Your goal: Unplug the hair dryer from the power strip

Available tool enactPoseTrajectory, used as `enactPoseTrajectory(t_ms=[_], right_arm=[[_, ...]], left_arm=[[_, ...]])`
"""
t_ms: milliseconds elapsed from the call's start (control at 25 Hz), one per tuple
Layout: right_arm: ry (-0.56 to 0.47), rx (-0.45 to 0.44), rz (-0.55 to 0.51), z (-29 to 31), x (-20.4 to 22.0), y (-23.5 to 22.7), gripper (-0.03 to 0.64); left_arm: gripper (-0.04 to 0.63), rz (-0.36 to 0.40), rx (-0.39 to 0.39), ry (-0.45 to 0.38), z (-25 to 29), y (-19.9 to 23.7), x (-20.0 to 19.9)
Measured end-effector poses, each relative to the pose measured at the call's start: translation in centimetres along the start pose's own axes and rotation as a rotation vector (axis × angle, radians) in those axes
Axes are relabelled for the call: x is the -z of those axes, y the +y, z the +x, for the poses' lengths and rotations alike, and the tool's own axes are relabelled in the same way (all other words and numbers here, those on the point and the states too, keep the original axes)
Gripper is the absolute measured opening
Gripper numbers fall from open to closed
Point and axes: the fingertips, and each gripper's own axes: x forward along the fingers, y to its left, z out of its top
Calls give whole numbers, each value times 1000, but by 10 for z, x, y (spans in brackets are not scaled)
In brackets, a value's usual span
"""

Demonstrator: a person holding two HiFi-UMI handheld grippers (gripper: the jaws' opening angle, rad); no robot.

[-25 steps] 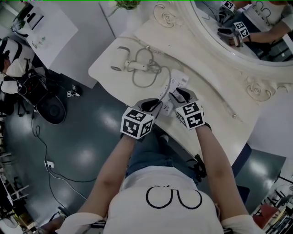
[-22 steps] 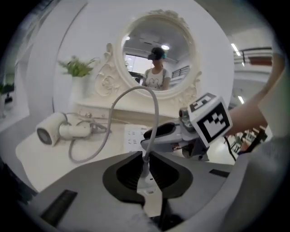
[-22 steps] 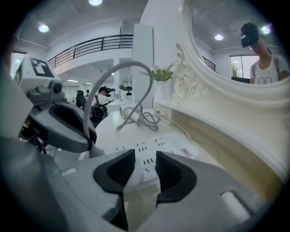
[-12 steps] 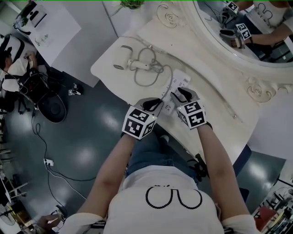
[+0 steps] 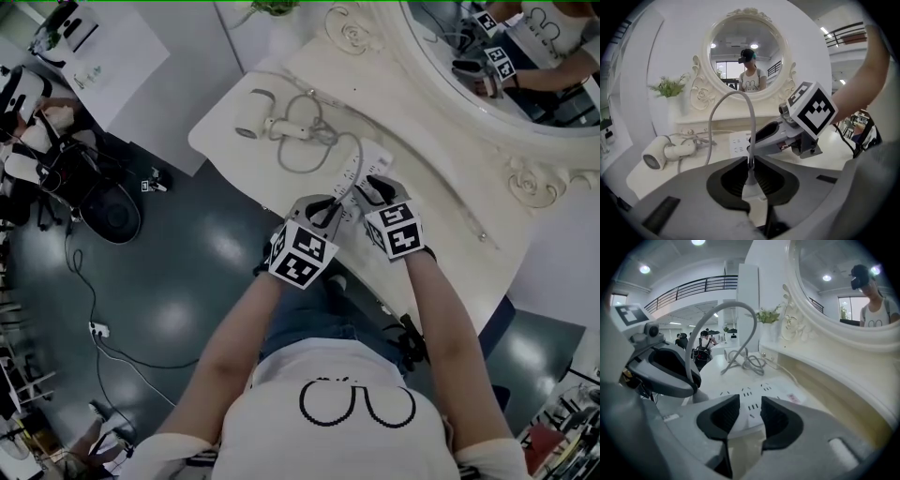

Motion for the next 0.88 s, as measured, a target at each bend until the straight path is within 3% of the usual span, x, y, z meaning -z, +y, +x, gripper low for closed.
enactPoseTrajectory(t_ms=[80,120,160,280,320,360,480,520,560,640,680,720,840,880], right_arm=[[1,-1,-3,0,1,0,147],[-1,-5,-6,0,1,1,147],[-2,-9,-11,0,1,0,147],[-4,-16,-17,-1,1,1,147],[-5,-16,-15,-1,1,1,147],[-5,-14,-12,-1,0,1,147],[-5,-14,-10,-2,1,0,147],[-6,-16,-12,-3,2,0,147],[-6,-18,-14,-3,2,1,147],[-8,-16,-12,-2,2,1,147],[-8,-13,-9,-2,1,1,147],[-8,-10,-5,-2,1,1,147],[-6,-5,2,-2,1,1,146],[-6,-6,3,-2,1,1,146]], left_arm=[[41,63,-8,2,-1,-3,1],[41,50,-3,1,-1,-3,2],[41,-21,12,-8,-1,-1,1],[43,-372,68,-49,-5,10,-6],[43,-399,64,-48,-6,11,-8],[43,-356,50,-38,-6,9,-8],[41,-90,14,2,-3,-4,-3],[41,-58,20,4,-3,-6,-2],[41,-82,30,-3,-3,-4,-1],[41,-232,46,-31,-4,4,-4],[41,-270,38,-36,-5,6,-6],[41,-241,22,-28,-5,5,-6],[41,6,-8,19,-1,-8,-2],[41,31,-1,26,-1,-9,-1]])
